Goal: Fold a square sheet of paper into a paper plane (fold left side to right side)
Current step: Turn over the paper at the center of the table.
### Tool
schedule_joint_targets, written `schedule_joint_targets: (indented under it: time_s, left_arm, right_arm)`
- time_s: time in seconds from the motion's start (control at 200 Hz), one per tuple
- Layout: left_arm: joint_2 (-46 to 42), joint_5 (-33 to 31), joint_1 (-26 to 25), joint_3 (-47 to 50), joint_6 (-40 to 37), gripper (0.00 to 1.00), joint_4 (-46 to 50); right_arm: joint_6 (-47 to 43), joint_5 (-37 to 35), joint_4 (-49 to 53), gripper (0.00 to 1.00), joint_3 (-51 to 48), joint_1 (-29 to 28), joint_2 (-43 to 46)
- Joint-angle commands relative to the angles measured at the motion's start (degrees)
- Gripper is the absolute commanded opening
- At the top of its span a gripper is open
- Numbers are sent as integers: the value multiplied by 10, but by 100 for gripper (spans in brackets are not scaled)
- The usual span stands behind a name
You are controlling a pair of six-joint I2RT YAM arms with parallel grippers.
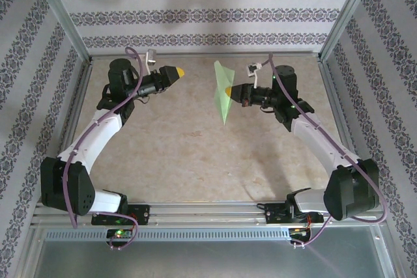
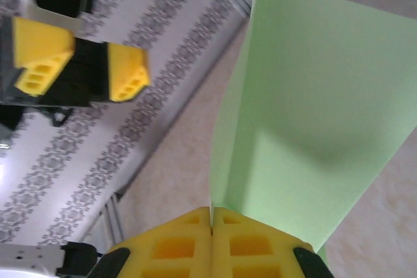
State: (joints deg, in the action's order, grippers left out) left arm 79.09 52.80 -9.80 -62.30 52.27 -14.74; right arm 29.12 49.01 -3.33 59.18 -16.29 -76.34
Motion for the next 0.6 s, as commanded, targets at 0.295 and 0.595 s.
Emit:
schedule_joint_targets:
  time_s: [0.295,0.595]
  left_arm:
    - [40,96,-43,-59,86,55,-119]
    - [50,105,-54,-58,83,41,-134]
  right_arm:
    - [52,54,-77,0,100,-68,-33]
    - [70,63,-79,0,120,-90,-64]
